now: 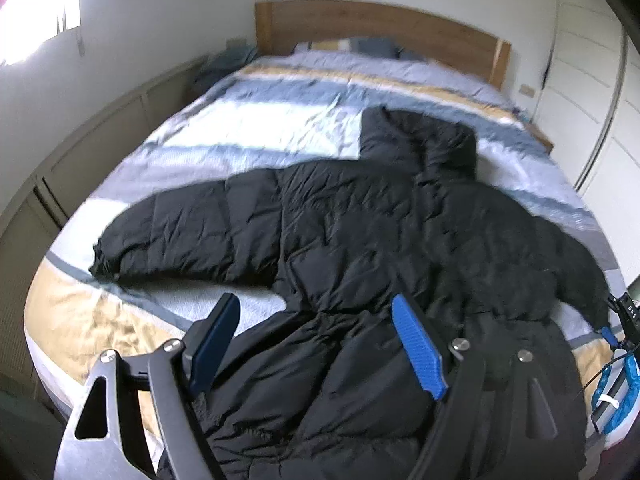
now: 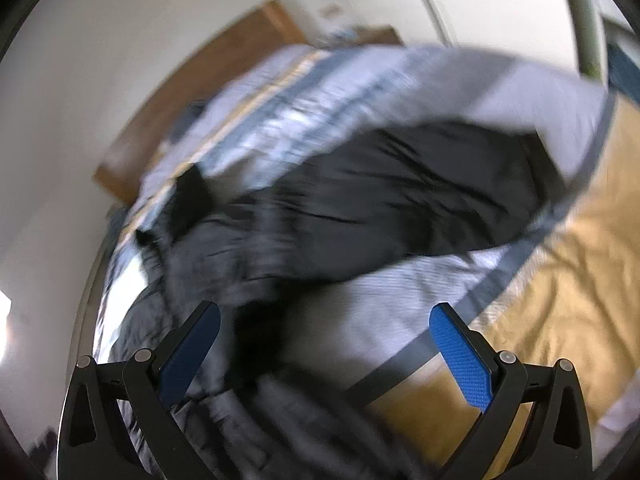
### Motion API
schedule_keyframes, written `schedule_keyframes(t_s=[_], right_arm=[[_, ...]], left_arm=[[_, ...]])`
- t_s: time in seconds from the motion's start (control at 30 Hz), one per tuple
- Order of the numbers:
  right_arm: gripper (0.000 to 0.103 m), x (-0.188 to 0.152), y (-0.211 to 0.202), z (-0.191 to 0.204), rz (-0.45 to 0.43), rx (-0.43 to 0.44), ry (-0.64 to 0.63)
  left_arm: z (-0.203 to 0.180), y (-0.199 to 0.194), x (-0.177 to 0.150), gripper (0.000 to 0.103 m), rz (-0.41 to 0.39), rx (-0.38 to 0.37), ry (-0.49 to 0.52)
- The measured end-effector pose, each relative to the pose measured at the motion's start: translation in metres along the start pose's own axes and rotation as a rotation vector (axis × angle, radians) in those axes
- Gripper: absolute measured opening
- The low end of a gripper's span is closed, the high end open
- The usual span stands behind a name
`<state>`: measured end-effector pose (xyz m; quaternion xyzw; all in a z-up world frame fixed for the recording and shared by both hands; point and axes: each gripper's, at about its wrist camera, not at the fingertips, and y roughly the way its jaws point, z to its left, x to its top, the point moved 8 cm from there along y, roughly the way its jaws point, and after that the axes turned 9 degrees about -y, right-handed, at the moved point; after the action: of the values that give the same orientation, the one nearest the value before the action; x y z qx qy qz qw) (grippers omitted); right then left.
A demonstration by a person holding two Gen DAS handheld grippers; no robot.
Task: Fold large clothes
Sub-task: 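Grasp the coat's sleeve cuff with the right gripper and lift it, then carry the held sleeve across the coat body and lay it down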
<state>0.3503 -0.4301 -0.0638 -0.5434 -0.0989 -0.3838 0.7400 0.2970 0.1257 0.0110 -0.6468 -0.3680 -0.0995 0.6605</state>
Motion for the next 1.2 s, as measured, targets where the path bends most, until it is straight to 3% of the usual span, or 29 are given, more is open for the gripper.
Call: schedule_keyframes(t_s=[0.13, 0.33, 0.47, 0.67, 0.73, 0.8, 0.9, 1.03, 1.2], right_arm=[[0.103, 0.000, 0.046, -0.057, 0.048, -0.056, 0.131], [0.103, 0.018, 0.079, -0.114, 0.047, -0.096, 0.245], [0.103, 0.040, 0.088, -0.133, 0.003, -0.081, 0.306], [0.100, 0.062, 0.085, -0.170, -0.123, -0.004, 0.511], [0.090, 0.064, 0.084, -0.178, -0.139, -0.005, 0.541], [0.061, 0.067, 0.082, -0.181, -0.143, -0.011, 0.542], [0.039, 0.072, 0.076, -0.181, -0.143, 0.000, 0.522], [0.024, 0.085, 0.058, -0.166, -0.162, 0.023, 0.466], [0.020, 0.113, 0.025, -0.125, -0.212, 0.132, 0.370]], left_arm=[[0.010, 0.039, -0.007, 0.078, 0.062, 0.046, -0.015], [0.018, 0.079, -0.011, 0.078, 0.113, 0.078, -0.055], [0.019, 0.093, -0.012, 0.078, 0.121, 0.087, -0.070], [0.029, 0.106, -0.021, 0.078, 0.150, 0.101, -0.088], [0.033, 0.109, -0.023, 0.078, 0.159, 0.104, -0.100], [0.038, 0.109, -0.025, 0.078, 0.165, 0.107, -0.108], [0.041, 0.106, -0.026, 0.078, 0.160, 0.101, -0.117], [0.044, 0.096, -0.024, 0.078, 0.141, 0.093, -0.112], [0.052, 0.076, -0.018, 0.078, 0.105, 0.071, -0.140]])
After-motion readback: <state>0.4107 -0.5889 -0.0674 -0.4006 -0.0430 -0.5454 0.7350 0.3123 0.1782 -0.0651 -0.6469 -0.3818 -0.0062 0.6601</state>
